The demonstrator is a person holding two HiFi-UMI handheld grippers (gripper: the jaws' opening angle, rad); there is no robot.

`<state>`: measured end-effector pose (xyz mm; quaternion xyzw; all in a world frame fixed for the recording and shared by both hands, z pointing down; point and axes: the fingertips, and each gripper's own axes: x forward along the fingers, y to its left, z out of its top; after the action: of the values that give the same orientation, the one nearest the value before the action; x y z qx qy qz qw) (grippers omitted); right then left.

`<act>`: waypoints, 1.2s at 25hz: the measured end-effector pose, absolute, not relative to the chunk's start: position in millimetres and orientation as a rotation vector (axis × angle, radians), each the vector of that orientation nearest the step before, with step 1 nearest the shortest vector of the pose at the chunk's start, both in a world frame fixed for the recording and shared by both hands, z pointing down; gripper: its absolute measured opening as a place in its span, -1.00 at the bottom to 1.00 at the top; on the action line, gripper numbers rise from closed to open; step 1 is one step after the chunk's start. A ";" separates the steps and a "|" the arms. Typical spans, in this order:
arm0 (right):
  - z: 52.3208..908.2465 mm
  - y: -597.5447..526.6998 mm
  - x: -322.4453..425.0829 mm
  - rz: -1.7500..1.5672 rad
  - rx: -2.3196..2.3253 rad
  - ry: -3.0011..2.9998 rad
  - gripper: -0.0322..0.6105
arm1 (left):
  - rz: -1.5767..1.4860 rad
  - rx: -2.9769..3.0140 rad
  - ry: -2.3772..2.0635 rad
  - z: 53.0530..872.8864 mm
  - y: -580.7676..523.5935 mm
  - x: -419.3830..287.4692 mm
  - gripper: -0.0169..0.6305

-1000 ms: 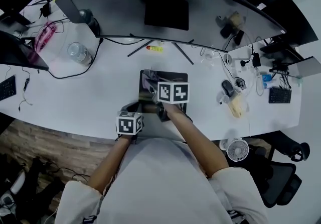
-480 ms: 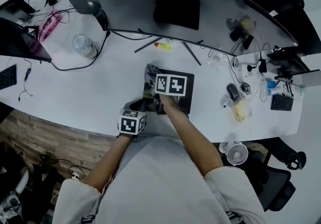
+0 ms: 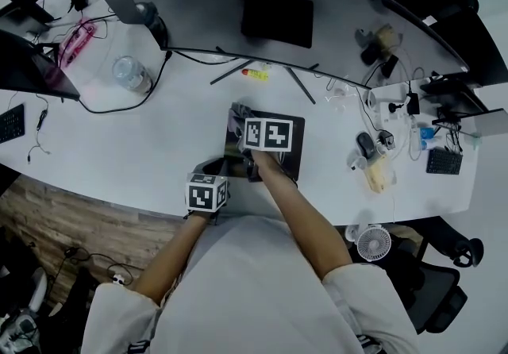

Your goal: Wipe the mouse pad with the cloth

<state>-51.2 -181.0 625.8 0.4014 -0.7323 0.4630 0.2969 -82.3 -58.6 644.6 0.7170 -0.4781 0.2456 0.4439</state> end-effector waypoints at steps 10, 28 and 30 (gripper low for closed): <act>626.1 -182.7 -44.9 1.223 1.042 -1.934 -0.35 | 0.627 1.797 -1.213 644.2 -58.7 -83.0 -0.95; 628.4 -180.2 -14.7 1.278 1.099 -1.919 -0.34 | 0.631 1.798 -1.243 644.1 -56.9 -80.7 -0.95; 628.6 -180.2 -9.3 1.287 1.105 -1.915 -0.34 | 0.633 1.798 -1.245 643.9 -56.5 -79.8 -0.95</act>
<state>-9.3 -180.2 628.6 0.4136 -0.7169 0.4820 0.2876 -79.8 -56.5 643.9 0.7170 -0.4964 0.2523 0.4194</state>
